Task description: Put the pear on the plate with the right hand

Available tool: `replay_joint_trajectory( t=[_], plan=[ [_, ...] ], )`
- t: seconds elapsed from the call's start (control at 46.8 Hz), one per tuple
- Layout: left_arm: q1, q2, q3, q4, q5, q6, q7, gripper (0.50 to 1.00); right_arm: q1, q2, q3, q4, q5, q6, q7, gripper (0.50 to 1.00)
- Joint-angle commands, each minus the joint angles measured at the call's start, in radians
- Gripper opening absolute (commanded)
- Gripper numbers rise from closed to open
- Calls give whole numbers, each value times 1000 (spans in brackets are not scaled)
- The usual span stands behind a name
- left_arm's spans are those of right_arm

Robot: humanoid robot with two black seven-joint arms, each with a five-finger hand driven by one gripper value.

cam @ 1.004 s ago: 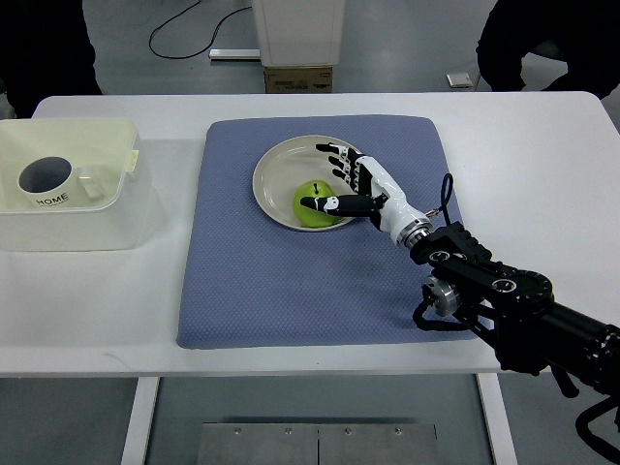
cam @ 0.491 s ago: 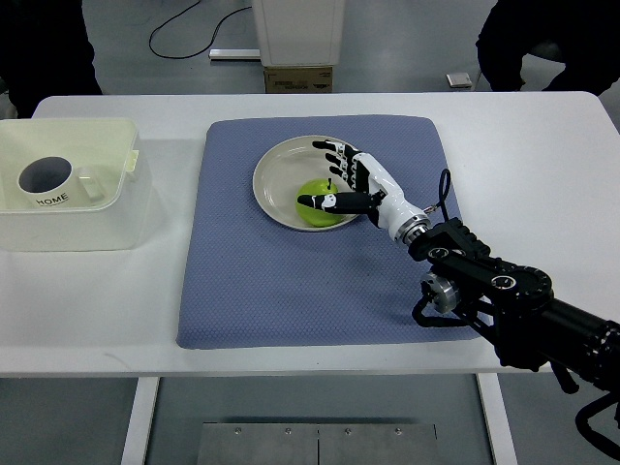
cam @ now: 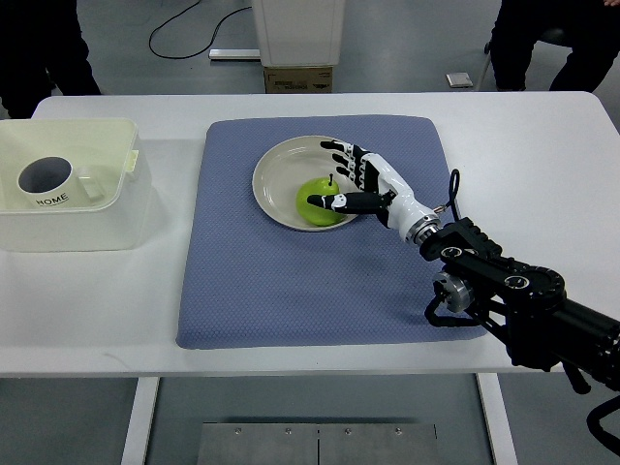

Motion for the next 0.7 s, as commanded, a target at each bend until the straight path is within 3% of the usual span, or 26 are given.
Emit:
replay_joint_trajectory(
  t=[0.0, 0.683],
  plan=[
    [-1, 0, 0, 0, 0, 0, 0, 1000, 1, -18, 2, 0, 0, 5, 1, 998],
    [-1, 0, 0, 0, 0, 0, 0, 1000, -43, -129, 130, -13, 95, 13, 4, 998]
  ],
)
